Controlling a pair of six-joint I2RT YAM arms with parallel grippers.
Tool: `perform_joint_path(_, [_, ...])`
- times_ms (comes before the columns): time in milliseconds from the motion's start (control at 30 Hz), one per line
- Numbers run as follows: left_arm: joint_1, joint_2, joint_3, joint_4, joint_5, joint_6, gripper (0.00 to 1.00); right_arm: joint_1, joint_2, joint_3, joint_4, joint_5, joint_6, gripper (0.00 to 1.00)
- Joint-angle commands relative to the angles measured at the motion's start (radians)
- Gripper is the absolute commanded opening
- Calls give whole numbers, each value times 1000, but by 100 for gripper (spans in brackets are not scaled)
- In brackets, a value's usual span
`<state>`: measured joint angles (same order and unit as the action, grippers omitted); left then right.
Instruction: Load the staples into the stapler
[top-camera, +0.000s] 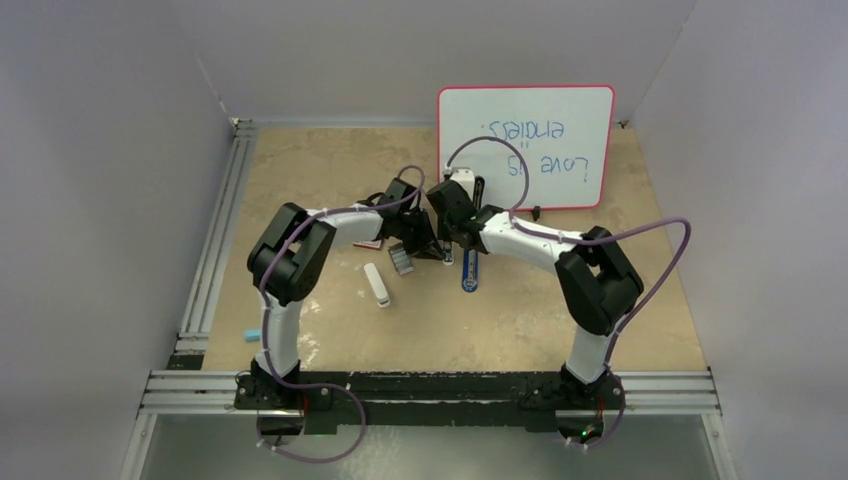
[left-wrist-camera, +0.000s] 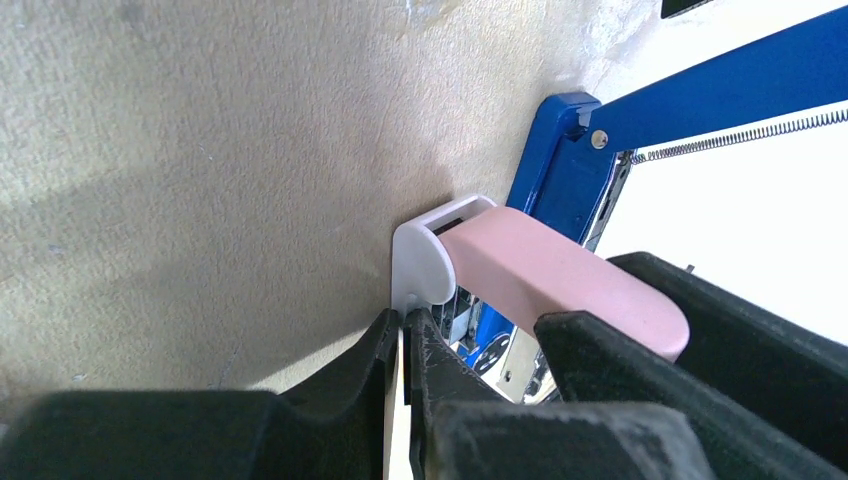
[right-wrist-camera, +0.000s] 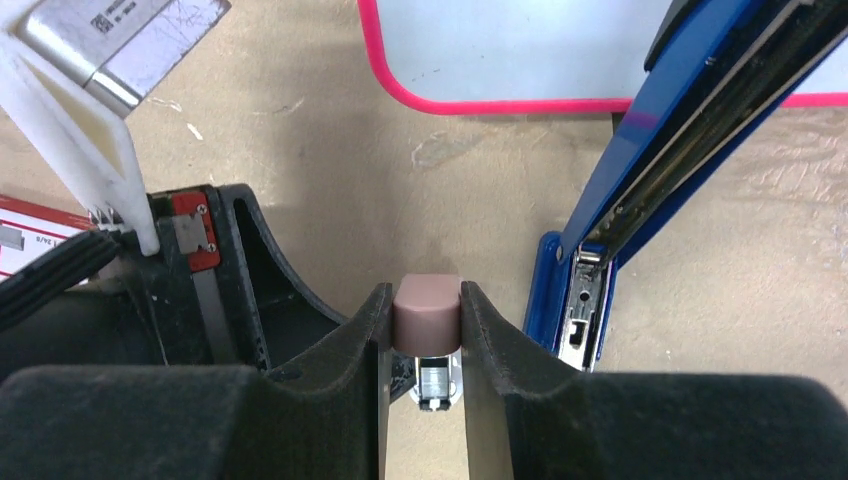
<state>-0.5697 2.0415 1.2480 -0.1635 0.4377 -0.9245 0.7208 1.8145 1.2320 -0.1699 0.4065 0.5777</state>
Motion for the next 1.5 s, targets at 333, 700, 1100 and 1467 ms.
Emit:
perform_joint_path(333, [5, 19, -5, 65, -27, 45, 2, 51, -76, -59, -52, 23, 110, 14])
perform_joint_path(700, [16, 21, -4, 60, -22, 39, 2, 68, -95, -87, -60, 29, 117, 13])
perform_joint_path(1100, [24, 27, 4, 45, -22, 38, 1, 104, -93, -121, -65, 90, 145, 13])
perform_joint_path(1467, [30, 9, -12, 51, -9, 36, 1, 116, -37, -141, -64, 72, 143, 13])
